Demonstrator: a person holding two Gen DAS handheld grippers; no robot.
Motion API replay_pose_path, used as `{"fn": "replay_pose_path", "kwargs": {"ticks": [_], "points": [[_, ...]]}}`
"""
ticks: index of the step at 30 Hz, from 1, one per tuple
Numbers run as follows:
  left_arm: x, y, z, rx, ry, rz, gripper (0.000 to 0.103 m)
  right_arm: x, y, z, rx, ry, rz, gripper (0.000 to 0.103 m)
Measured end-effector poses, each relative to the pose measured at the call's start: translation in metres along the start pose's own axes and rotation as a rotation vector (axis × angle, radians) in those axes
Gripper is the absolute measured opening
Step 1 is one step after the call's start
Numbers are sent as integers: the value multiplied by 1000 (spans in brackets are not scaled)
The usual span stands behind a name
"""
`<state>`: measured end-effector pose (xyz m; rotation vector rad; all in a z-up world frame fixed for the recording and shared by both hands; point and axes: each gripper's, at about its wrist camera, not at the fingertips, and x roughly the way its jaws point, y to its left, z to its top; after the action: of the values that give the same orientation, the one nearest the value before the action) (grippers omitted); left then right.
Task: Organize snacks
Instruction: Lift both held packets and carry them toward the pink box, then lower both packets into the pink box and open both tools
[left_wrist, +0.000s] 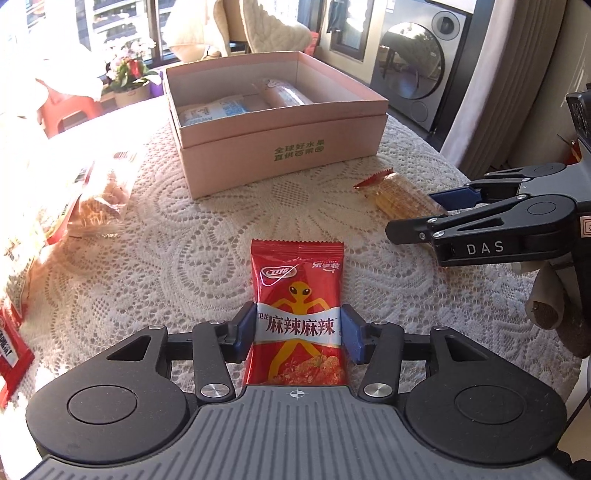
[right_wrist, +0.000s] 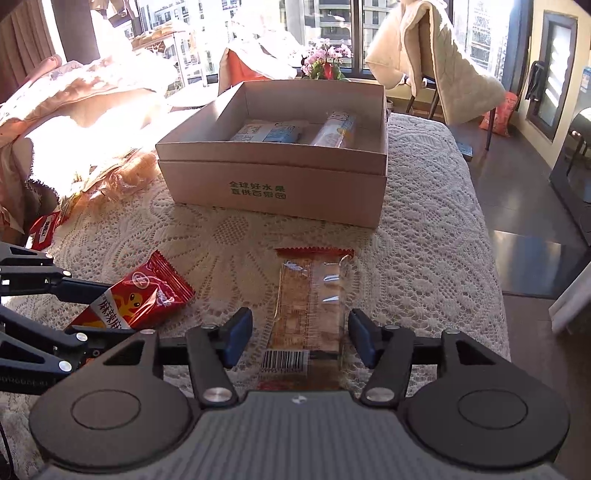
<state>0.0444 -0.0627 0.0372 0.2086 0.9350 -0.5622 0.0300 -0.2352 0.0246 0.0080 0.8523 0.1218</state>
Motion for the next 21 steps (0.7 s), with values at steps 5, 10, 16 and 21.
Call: {"fn": "replay_pose_path", "kwargs": {"ticks": [5, 10, 16, 21], "points": [[-2, -6, -5, 49, 18, 10, 58, -4, 6, 5, -55, 7, -25, 35], [-8, -10, -12, 93, 23, -1, 55, -37, 3, 14, -31, -42, 59, 34], [-50, 8, 28, 12, -165, -79, 51, -84, -10, 53, 40, -178, 93, 34], [-78, 33, 105, -68, -374, -76, 52, -102, -19, 117, 67, -305, 78, 34]]}}
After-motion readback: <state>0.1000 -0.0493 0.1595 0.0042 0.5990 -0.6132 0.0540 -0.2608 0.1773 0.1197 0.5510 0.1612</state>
